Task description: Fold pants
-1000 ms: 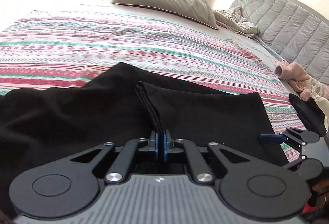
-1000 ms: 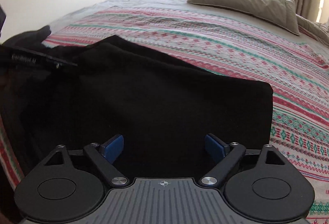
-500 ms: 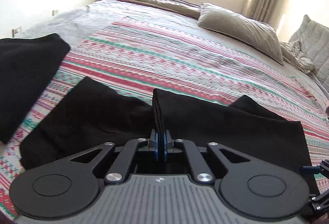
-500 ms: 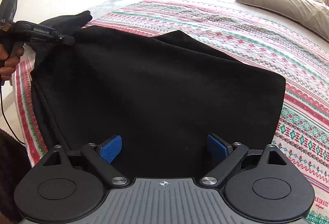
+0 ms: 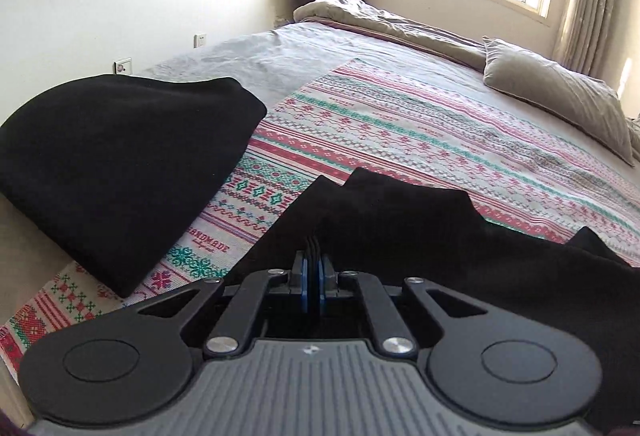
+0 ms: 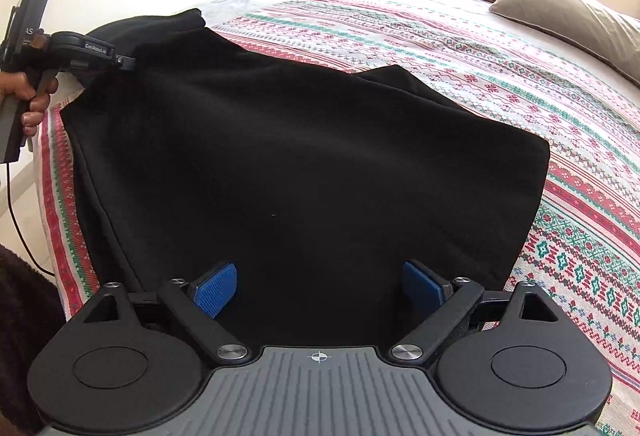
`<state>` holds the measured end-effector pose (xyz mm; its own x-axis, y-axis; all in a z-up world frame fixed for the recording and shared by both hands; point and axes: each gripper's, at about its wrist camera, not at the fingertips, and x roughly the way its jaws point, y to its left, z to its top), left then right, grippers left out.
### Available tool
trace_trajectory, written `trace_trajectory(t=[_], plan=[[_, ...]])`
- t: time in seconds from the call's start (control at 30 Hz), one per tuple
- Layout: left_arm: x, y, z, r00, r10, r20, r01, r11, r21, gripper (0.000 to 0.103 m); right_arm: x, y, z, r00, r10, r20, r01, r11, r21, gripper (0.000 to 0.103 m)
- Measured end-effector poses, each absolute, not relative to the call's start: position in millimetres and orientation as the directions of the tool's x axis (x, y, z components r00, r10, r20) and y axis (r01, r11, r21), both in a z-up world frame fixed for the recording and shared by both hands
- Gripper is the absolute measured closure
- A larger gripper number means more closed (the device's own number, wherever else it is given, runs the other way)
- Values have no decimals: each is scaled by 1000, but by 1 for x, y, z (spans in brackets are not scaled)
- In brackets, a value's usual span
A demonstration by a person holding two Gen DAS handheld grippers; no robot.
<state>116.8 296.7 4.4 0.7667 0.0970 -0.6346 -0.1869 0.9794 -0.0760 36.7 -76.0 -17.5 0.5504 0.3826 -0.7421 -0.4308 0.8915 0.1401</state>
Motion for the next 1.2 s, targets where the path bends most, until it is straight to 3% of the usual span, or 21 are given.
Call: trace_trajectory(t=[0.23, 0.3, 0.43, 0.6, 0.73, 1.0, 1.07, 1.13, 1.2], plan=[[114, 275, 3, 777, 212, -593, -199, 976, 89, 77, 35, -78, -15, 557, 371, -743, -417, 899, 137, 11], [108, 272, 8, 797, 211, -566, -196, 977, 88, 69, 34, -82, -14, 562, 364, -742, -405, 904, 136, 11], [95, 262, 20, 838, 119, -533, -113, 993, 43, 40, 34, -97, -11, 568, 366, -737, -369, 914, 170, 11], [79, 228, 22, 846, -38, -532, 47, 999, 3, 20, 36, -122, -8, 542, 391, -744, -293, 918, 269, 11], [66, 185, 8, 800, -208, -563, 242, 970, -15, 15, 31, -140, -9, 498, 447, -743, -240, 895, 376, 11], [46, 121, -23, 683, -392, -616, 492, 871, -8, 10, 12, -165, -20, 444, 549, -708, -171, 828, 535, 11], [41, 113, -24, 655, -437, -616, 543, 840, -18, 9, 7, -169, -21, 428, 585, -689, -162, 799, 578, 20], [34, 105, -25, 625, -480, -616, 589, 808, -32, 8, 3, -172, -23, 404, 624, -669, -155, 767, 622, 42], [26, 96, -27, 591, -520, -617, 634, 772, -44, 8, -1, -175, -26, 390, 639, -663, -151, 755, 638, 51]])
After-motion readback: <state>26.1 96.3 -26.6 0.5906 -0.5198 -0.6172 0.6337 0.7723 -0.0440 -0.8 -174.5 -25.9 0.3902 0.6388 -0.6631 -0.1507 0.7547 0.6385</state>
